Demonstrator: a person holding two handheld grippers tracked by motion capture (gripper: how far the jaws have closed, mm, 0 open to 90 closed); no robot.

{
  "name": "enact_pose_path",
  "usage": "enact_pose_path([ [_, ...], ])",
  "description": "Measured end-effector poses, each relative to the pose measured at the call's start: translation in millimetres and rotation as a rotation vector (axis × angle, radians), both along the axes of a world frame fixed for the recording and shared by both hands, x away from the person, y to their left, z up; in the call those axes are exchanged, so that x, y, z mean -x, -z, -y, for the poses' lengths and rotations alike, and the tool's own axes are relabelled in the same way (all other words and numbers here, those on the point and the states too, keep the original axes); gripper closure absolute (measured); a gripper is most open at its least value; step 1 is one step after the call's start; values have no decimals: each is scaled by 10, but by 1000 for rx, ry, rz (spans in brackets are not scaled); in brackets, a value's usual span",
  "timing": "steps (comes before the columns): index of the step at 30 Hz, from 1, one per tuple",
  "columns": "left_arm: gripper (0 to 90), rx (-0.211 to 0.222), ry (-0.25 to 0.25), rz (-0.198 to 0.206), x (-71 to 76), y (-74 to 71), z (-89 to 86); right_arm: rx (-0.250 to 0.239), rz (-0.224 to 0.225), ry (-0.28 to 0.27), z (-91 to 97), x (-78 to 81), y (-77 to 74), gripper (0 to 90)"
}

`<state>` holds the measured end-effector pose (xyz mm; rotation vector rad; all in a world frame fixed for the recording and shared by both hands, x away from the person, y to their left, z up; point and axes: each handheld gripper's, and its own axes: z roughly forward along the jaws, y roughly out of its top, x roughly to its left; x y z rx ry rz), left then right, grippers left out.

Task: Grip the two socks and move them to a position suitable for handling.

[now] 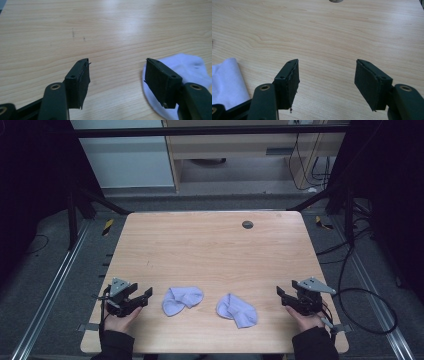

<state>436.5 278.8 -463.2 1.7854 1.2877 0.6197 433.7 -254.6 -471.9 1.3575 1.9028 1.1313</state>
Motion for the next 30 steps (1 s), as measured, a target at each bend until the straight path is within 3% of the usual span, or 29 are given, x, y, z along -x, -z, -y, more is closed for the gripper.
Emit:
enact_pose_path([
  [9,402,21,61,8,84,-41,220,-25,-5,-13,-17,39,-57,356],
  [14,415,21,101,10,120,-53,361,-14,-7,-36,-56,63,-101,369],
  [22,408,24,134,13,161,-81,514,19,-2,-90,-214,101,-164,378],
  [30,433,29,159,21,174,-116,669,20,-19,-150,-411,155,-202,401],
])
